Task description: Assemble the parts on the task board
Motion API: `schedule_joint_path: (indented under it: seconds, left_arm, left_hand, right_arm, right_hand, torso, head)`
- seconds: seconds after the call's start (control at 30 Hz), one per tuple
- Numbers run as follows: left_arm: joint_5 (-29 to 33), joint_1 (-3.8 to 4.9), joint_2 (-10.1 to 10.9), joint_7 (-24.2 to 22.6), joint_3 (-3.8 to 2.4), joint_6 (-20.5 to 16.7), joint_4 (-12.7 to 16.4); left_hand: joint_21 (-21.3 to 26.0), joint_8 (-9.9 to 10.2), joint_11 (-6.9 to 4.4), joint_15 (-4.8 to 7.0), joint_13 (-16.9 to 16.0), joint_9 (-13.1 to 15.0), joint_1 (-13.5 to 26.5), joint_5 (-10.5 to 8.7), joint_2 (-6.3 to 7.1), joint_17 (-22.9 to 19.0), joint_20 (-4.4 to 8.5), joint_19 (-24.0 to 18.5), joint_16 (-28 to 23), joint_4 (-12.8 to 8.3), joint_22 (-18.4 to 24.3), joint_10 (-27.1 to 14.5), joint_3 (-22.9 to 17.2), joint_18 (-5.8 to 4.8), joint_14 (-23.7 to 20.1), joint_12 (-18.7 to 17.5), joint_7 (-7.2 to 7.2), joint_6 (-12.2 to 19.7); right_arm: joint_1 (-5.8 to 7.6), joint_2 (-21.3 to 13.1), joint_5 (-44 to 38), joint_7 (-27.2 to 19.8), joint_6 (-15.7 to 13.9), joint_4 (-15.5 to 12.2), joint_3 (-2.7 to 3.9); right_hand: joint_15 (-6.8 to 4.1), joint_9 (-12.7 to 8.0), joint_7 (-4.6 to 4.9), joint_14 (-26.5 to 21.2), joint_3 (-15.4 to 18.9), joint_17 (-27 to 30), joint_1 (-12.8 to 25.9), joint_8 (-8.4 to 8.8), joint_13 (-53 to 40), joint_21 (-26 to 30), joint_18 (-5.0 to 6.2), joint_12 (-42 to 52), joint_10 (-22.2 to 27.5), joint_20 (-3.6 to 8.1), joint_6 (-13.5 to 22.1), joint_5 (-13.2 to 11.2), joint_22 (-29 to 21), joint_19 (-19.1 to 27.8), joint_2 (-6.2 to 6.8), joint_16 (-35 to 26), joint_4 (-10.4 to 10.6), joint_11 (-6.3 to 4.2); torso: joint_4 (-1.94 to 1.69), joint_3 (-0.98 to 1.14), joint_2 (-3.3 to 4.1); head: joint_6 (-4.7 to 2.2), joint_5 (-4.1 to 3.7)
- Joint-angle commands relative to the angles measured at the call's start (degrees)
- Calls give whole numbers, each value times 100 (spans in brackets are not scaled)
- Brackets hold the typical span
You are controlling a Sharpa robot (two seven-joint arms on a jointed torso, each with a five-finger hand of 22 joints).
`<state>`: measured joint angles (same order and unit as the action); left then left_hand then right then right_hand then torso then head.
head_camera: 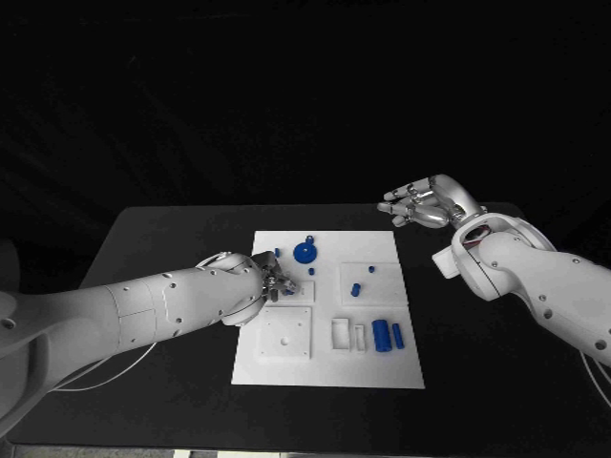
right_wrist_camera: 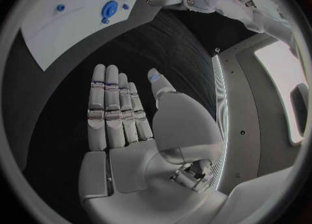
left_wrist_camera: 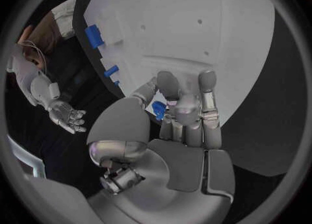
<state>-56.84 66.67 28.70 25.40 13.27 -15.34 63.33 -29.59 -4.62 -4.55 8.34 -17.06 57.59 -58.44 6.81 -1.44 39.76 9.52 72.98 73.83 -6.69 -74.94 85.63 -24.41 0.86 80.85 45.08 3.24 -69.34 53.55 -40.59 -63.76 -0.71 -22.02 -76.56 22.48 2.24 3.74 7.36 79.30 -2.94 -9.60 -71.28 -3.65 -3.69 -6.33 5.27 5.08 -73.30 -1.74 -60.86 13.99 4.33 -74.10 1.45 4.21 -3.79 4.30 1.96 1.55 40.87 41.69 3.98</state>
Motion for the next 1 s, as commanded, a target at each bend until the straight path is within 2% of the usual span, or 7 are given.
schedule_joint_path:
  seconds: [0.03,0.4,0.5,0.6,0.73,0.87,1.0]
  left_arm:
    - [77,-78,-43,160,47,371,-27]
    - [89,-75,-65,177,47,441,-69]
    - [90,-75,-67,182,47,436,-77]
    - [90,-75,-68,185,47,427,-85]
    - [90,-75,-72,187,47,409,-90]
    - [90,-75,-75,187,47,391,-92]
    - [90,-75,-72,186,47,383,-92]
  left_hand:
    - [15,35,-133,45,4,-10,-104,22,-47,-9,-18,-10,-2,-30,-103,109,-3,-42,2,-27,-716,-1296]
    - [31,36,-133,45,13,-18,-44,-71,120,-52,-20,-14,-20,128,-101,109,180,-47,-16,-44,-724,-1285]
    - [40,38,-136,46,19,-28,8,-238,262,-70,-18,-12,-29,258,-99,109,273,-51,-18,-50,-732,-1291]
    - [57,37,-128,47,30,-54,-20,-324,524,-101,-12,-6,-44,604,-100,109,184,-59,-25,-53,-736,-1314]
    - [70,37,-139,52,49,-62,-98,-357,758,-117,-6,-2,-47,948,-103,112,102,-69,-31,-62,-738,-1331]
    - [79,40,-140,53,61,-66,-152,-358,883,-133,-2,-4,-54,1140,-101,110,84,-75,-31,-61,-739,-1341]
    - [77,40,-140,55,65,-67,-156,-368,927,-135,0,1,-55,1186,-103,110,87,-76,-35,-61,-738,-1345]
  right_arm:
    - [-7,8,-1,-64,72,-1,2]
    - [-15,5,0,-64,69,0,2]
    - [-16,4,0,-64,68,0,2]
    - [-19,5,7,-70,63,0,2]
    - [-25,5,19,-83,51,2,2]
    - [-33,6,26,-88,48,4,2]
    - [-38,4,30,-88,47,3,2]
  right_hand:
    - [11,-3,3,-30,27,10,13,6,8,13,-38,-8,42,4,31,30,-8,50,40,-11,22,-8]
    - [11,-3,3,-30,27,10,13,6,8,13,-38,-8,42,4,31,30,-8,50,40,-11,22,-8]
    - [11,-3,4,-30,31,10,17,6,8,14,-38,-9,44,4,34,32,-8,51,42,-11,23,-7]
    - [12,-3,6,-31,37,10,21,6,8,15,-39,-9,46,3,37,35,-8,53,44,-11,25,-6]
    - [12,-3,6,-32,38,10,21,6,8,15,-39,-9,47,3,38,38,-8,53,45,-11,25,-6]
    - [16,-3,8,-38,47,11,28,6,8,20,-41,-11,55,0,40,66,-10,61,50,-12,29,-2]
    - [17,-3,9,-39,48,12,27,7,8,22,-41,-13,60,-1,45,70,-10,65,51,-12,29,-1]
  torso:
    - [-1,1,0]
    - [-2,0,-2]
    - [-4,-1,-2]
    - [0,-1,-3]
    - [2,-2,-3]
    - [-1,-3,-2]
    - [-2,-3,-2]
  head:
    - [-1,-3]
    - [-5,-7]
    - [-6,-10]
    - [-7,-6]
    - [-9,-6]
    - [-12,-5]
    - [-9,-8]
